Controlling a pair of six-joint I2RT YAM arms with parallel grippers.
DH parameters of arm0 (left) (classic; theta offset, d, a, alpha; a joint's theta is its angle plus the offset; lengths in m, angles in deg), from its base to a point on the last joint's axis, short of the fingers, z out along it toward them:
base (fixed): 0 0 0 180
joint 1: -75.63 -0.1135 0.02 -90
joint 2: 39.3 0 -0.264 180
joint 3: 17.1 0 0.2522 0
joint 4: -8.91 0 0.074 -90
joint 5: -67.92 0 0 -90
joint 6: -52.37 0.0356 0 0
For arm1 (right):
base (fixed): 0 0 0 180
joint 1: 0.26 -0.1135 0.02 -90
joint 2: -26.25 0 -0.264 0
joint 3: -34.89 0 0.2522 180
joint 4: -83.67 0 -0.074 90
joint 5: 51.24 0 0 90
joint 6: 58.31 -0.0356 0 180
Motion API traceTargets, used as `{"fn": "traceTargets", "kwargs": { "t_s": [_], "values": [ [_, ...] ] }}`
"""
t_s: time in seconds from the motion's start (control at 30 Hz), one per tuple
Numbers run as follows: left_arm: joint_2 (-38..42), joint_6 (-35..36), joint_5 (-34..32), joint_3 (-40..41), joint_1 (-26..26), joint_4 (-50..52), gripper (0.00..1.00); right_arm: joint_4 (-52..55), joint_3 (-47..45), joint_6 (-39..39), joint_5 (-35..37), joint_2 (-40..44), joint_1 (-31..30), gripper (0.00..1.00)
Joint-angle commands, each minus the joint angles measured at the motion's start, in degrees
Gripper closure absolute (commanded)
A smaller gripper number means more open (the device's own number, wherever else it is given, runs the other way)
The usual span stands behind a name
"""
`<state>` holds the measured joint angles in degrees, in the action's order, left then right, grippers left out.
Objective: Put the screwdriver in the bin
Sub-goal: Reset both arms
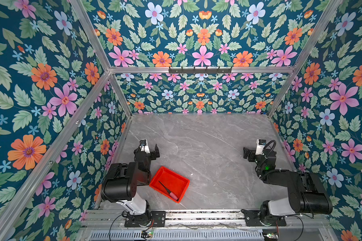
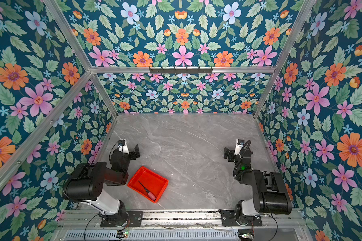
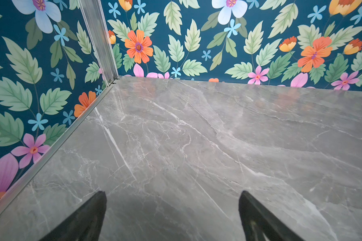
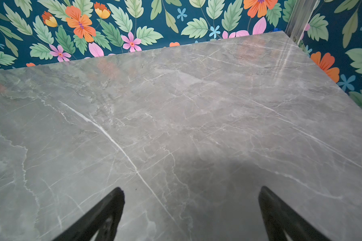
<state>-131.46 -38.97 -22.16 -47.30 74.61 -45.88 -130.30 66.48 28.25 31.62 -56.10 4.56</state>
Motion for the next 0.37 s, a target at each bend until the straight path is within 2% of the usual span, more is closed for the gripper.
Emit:
{"fn": "traceTargets", "kwargs": {
  "t_s": [0.0, 0.33],
  "values": [
    [-0.1, 0.5, -0.2, -0.2, 0.1, -1.5, 0.0, -1.9, 0.1, -0.5, 0.0, 0.0, -0.1, 0.01],
    [0.0, 0.9, -0.7, -0.4, 0.7, -1.0, 0.0, -1.9, 0.2, -0.5, 0.0, 0.0, 0.0, 0.01]
  ]
}}
